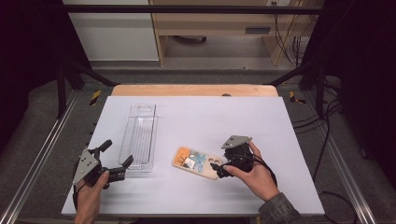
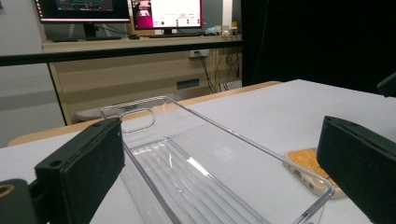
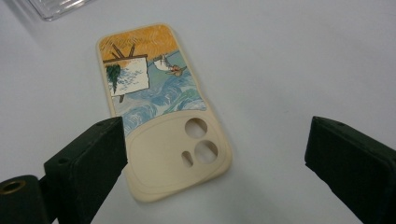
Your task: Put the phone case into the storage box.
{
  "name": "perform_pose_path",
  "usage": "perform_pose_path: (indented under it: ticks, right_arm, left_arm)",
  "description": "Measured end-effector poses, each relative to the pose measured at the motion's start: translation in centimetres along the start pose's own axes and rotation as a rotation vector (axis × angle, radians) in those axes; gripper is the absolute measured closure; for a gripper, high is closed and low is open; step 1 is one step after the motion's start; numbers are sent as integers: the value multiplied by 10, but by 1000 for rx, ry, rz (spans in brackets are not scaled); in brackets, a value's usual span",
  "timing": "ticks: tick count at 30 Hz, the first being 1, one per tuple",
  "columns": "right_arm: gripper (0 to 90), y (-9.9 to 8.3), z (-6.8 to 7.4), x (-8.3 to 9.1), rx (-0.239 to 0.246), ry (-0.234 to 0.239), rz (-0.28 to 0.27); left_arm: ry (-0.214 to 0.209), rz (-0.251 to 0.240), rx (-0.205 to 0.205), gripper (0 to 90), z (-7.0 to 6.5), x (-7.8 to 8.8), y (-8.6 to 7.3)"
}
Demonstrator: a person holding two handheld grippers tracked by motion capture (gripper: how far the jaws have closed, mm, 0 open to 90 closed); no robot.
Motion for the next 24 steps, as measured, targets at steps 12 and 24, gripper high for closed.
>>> perform_pose_path:
  ticks: [12,24]
  right_arm:
    - [59,-8,2,-5,15,12,58]
    - [61,-17,1,-13,29,24,139]
  left_arm:
    - [-2,-2,1,7,0,0,0]
    - [-4,-1,0,7,-1,0,0]
Point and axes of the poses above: each handheld gripper's, and its own axes: x roughly backward along the jaws, y roughly out of its top, z roughly to its left, the point moved 9 cm from there along -x, roughly forward along the jaws, and after that the axes turned 12 degrees about y, right-handed, at the moved point
